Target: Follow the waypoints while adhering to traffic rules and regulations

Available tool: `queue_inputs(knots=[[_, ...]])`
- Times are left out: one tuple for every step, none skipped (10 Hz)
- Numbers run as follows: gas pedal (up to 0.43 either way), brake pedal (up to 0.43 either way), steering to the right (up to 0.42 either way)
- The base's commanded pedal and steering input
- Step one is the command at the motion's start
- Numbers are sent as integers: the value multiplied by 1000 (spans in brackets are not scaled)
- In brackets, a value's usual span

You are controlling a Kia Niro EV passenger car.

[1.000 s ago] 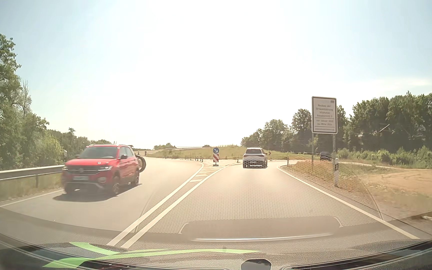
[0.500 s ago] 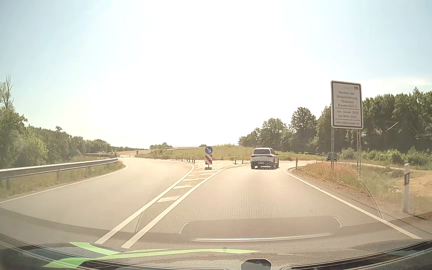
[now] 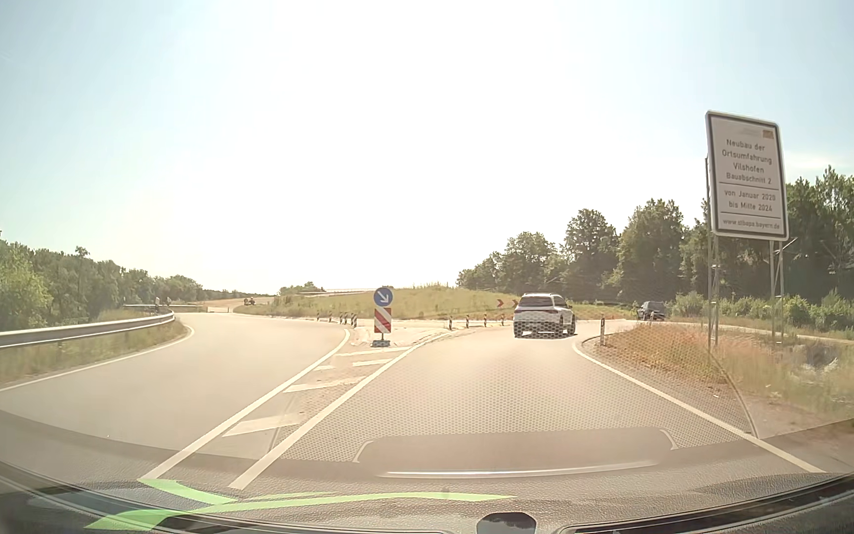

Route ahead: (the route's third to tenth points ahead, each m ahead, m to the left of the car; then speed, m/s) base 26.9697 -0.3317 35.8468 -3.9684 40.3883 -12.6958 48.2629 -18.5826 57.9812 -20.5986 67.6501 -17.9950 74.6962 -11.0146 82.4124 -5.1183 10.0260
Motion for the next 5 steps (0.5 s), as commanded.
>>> queue_inputs(knots=[[67,0,29],[67,0,30],[67,0,35],[67,0,41],[67,0,47]])
